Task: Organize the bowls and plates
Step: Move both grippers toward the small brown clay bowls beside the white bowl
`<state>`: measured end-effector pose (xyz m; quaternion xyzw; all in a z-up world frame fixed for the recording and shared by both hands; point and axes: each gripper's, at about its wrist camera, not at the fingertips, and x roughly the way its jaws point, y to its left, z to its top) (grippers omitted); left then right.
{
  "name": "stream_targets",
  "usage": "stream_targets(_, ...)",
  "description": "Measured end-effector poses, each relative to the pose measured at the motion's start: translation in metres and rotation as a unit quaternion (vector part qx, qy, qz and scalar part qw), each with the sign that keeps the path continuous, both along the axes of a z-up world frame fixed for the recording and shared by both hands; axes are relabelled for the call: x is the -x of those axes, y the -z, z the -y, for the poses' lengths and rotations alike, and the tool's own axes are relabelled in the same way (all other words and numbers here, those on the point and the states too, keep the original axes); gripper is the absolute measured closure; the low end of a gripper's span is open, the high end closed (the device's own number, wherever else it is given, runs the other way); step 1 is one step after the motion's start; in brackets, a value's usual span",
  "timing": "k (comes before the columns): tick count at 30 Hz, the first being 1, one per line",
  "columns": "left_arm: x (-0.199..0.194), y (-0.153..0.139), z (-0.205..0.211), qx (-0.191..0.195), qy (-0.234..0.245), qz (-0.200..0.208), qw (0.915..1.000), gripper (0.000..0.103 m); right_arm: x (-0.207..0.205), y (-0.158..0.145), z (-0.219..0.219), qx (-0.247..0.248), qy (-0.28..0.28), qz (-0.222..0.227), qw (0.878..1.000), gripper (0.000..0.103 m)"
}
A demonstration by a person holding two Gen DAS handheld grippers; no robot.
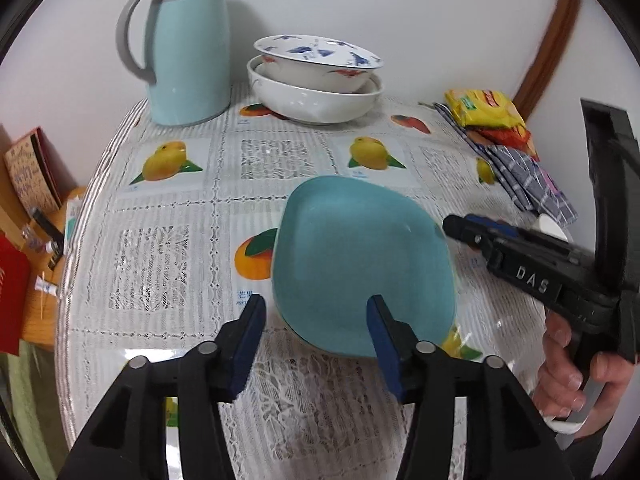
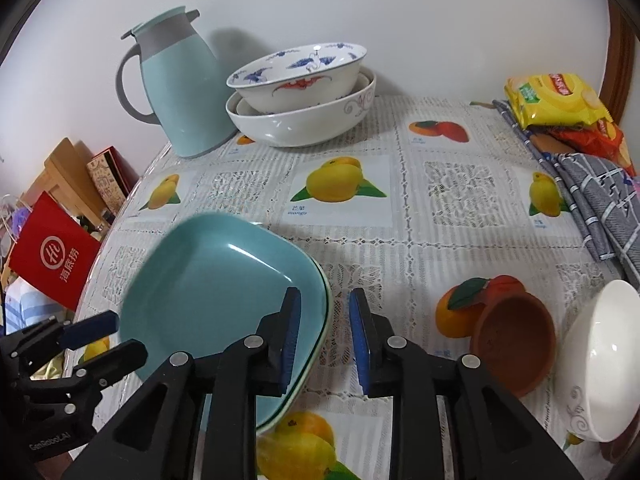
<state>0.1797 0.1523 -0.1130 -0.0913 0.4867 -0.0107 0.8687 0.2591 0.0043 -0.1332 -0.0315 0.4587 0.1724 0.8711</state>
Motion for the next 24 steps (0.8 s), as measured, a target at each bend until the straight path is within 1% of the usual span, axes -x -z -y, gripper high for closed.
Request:
stream_targets(2, 0.003, -0.003, 0.002, -0.005, -0.001, 0.001, 1.0, 0.05, 0.006, -0.007, 0.005, -0.005, 0.001, 0.006, 1.0, 0.075)
stream_targets(4, 0.006, -0.008, 0.003, -0.007, -0.004, 0.002, 1.0, 0.05, 0.013, -0.015, 0.012, -0.011, 0.002, 0.017, 1.0, 0.07)
stream_targets(6, 0.01, -0.013, 0.006, -0.006, -0.004, 0.006, 1.0, 0.05, 0.025, -0.025, 0.022, -0.017, 0.004, 0.035, 0.999, 0.06)
stream_targets(7, 0.011, -0.016, 0.008, -0.007, -0.004, 0.007, 0.9999, 0.049, 0.031, -0.03, 0.029, -0.018, 0.005, 0.046, 0.999, 0.058)
stream_targets(10, 0.013, -0.025, 0.017, -0.007, -0.003, 0.015, 0.9999, 0.049, 0.047, -0.043, 0.047, -0.003, 0.013, 0.072, 0.997, 0.05)
stream_targets(13, 0.015, -0.036, 0.031, -0.004, 0.001, 0.028, 0.9996, 0.05, 0.061, -0.055, 0.071, 0.014, 0.035, 0.099, 0.994, 0.047)
stream_targets(14, 0.015, -0.038, 0.036, -0.003, 0.004, 0.031, 0.9995, 0.05, 0.064, -0.059, 0.081, 0.016, 0.043, 0.105, 0.993, 0.044)
stream_targets(15, 0.016, -0.042, 0.042, -0.004, 0.008, 0.035, 0.9994, 0.05, 0.069, -0.063, 0.091, 0.016, 0.048, 0.11, 0.993, 0.042)
stream_targets(19, 0.018, -0.052, 0.067, -0.006, 0.021, 0.049, 0.9985, 0.049, 0.084, -0.073, 0.124, 0.031, 0.055, 0.123, 0.99, 0.04)
stream_targets(21, 0.019, -0.057, 0.081, -0.008, 0.03, 0.056, 0.9979, 0.049, 0.094, -0.078, 0.143, 0.04, 0.067, 0.134, 0.988, 0.039)
stream_targets(24, 0.02, -0.063, 0.099, -0.006, 0.041, 0.066, 0.997, 0.05, 0.109, -0.085, 0.169, 0.043, 0.088, 0.146, 0.984, 0.034)
